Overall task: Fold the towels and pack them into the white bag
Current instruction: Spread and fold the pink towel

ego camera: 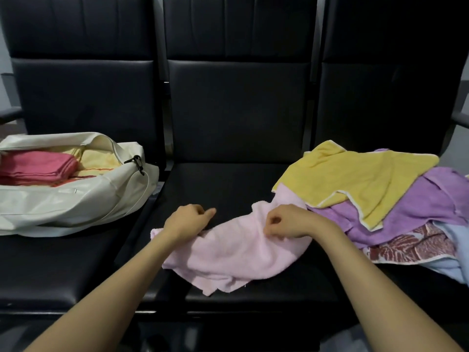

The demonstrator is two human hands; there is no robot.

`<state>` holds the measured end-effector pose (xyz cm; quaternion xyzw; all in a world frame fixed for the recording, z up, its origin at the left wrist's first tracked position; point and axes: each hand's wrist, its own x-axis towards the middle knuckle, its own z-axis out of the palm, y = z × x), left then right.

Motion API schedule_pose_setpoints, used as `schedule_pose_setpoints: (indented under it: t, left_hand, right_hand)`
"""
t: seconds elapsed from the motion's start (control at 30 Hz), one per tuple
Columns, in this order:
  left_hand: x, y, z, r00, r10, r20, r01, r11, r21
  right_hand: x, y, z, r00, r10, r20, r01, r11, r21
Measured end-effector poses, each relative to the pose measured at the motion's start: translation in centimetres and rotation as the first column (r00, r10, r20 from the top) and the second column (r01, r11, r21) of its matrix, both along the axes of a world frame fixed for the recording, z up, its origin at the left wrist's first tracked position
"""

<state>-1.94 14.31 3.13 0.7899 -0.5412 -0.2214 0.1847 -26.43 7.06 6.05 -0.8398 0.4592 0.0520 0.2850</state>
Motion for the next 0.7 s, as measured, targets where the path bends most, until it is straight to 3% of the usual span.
schedule_pose_setpoints:
  t: [0.07, 0.1, 0.2, 0.3, 0.37, 0.43, 0.53, 0.57, 0.63, 0.67, 0.7]
  left_hand:
    - [-0.6, 0.0, -0.8, 0.995, -0.023, 0.092, 0.027, 0.999, -0.040]
    - [-1.1, -0.2, -0.9, 0.995, -0.062, 0.074, 0.065, 0.997, -0.037]
    - [-2.6, -0.6, -0.9, 0.985, -0.157, -0.070, 0.160, 0.986, 0.039]
    - [-3.7, -0.8, -0.7, 0.972, -0.192, -0.137, 0.187, 0.981, -0.049]
    - [-4.0, -1.1, -0.4, 0.967, -0.153, -0.201, 0.112, 0.973, -0.201]
    - [-3.9, -1.4, 0.3, 0.920, -0.107, -0.378, -0.032, 0.938, -0.345]
    - [-3.0, -1.9, 1.3, 0.779, -0.045, -0.625, -0.260, 0.885, -0.387]
    - [-2.7, -2.0, 1.3, 0.777, -0.028, -0.629, -0.272, 0.886, -0.376]
    - [-2.4, -1.7, 0.9, 0.799, -0.063, -0.599, -0.160, 0.937, -0.312]
    - [-2.5, -1.5, 0.4, 0.823, -0.112, -0.557, -0.028, 0.971, -0.237]
    - [-2.7, -1.2, 0.0, 0.870, -0.176, -0.460, 0.124, 0.982, -0.142]
  right_hand:
    - [-0.1, -1.1, -0.8, 0.985, -0.152, -0.081, 0.126, 0.955, -0.269]
    - [-0.2, -1.5, -1.2, 0.971, -0.227, -0.070, 0.196, 0.933, -0.301]
    - [-0.8, -2.1, -2.3, 0.913, -0.406, -0.048, 0.388, 0.897, -0.210]
    - [-1.4, -2.6, -3.0, 0.892, -0.448, -0.065, 0.426, 0.880, -0.211]
    - [-1.7, -2.9, -2.2, 0.872, -0.480, 0.092, 0.483, 0.816, -0.317]
    - [-1.8, -2.9, -0.9, 0.809, -0.477, 0.344, 0.584, 0.720, -0.376]
    - [-1.8, -2.2, 1.6, 0.607, -0.259, 0.751, 0.678, 0.661, -0.320]
    - [-2.0, -1.9, 2.3, 0.534, -0.183, 0.826, 0.666, 0.692, -0.278]
    - [-2.7, -1.3, 3.5, 0.450, -0.114, 0.886, 0.502, 0.853, -0.145]
    - [-3.1, -0.9, 3.9, 0.489, -0.106, 0.866, 0.358, 0.929, -0.088]
    - [-3.6, -0.7, 4.2, 0.586, -0.097, 0.804, 0.212, 0.977, -0.036]
